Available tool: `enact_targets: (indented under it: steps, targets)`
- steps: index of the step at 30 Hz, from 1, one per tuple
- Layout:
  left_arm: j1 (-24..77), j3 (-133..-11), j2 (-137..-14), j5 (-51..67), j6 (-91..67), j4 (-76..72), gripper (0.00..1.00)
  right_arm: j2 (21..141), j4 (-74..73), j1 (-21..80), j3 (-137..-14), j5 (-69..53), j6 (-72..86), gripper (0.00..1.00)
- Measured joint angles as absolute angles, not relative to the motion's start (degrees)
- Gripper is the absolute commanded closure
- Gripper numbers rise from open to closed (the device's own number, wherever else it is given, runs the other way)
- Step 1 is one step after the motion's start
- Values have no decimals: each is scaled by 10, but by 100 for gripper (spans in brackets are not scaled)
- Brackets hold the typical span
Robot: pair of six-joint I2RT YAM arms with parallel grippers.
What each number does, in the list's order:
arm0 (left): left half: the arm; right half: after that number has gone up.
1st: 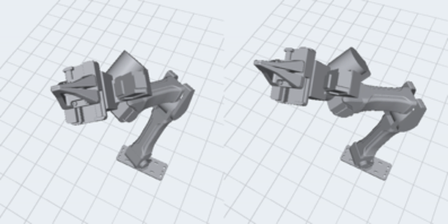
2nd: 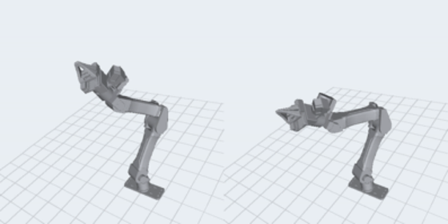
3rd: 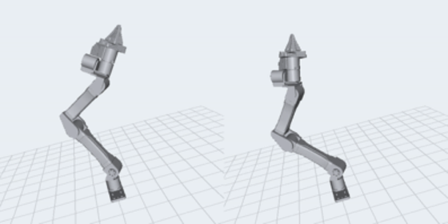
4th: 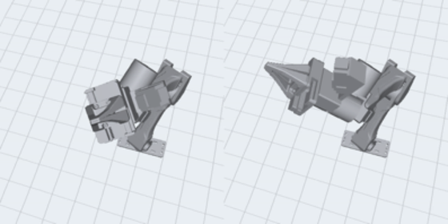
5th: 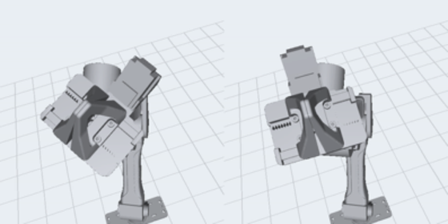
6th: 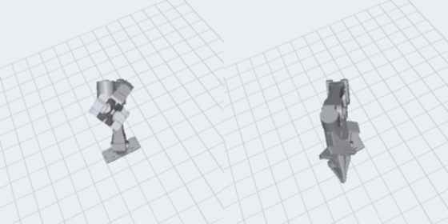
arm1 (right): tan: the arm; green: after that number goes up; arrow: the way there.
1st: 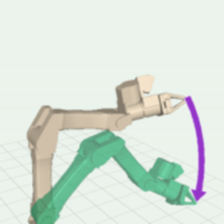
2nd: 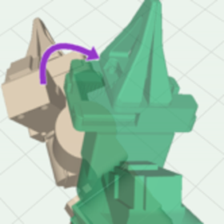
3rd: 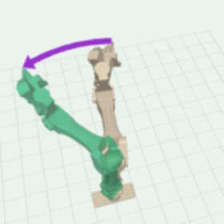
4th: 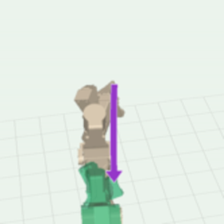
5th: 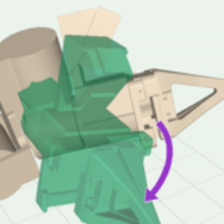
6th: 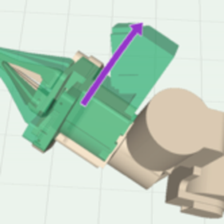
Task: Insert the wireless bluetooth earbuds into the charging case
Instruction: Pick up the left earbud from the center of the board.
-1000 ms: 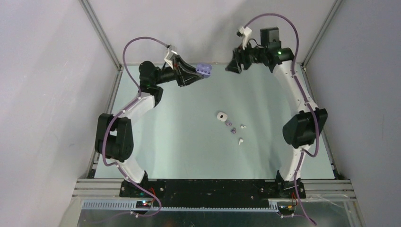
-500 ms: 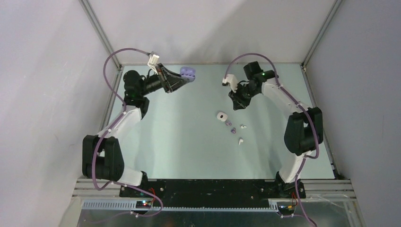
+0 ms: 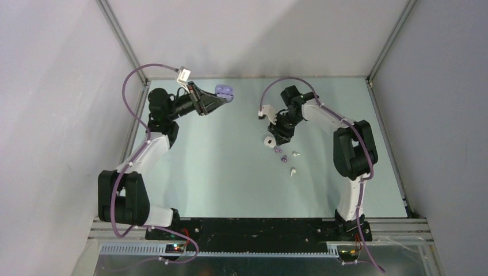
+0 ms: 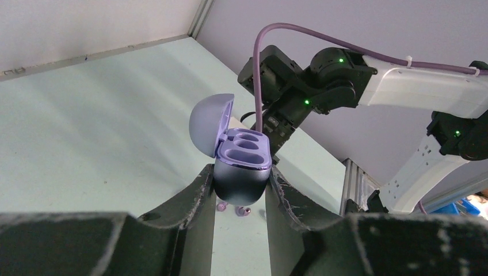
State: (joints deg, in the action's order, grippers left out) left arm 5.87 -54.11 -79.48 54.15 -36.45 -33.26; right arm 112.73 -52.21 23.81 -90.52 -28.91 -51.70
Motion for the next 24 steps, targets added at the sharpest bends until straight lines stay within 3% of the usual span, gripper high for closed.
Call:
enact_targets:
  steps: [13,24]
  targets:
    - [56,-541,-795,541,-359,-318,100,1137,-513,269,-890,-263,-543,56]
    - [56,-541,-795,541,-355,-314,100,1148,-509,270,-883,-239,-543,61]
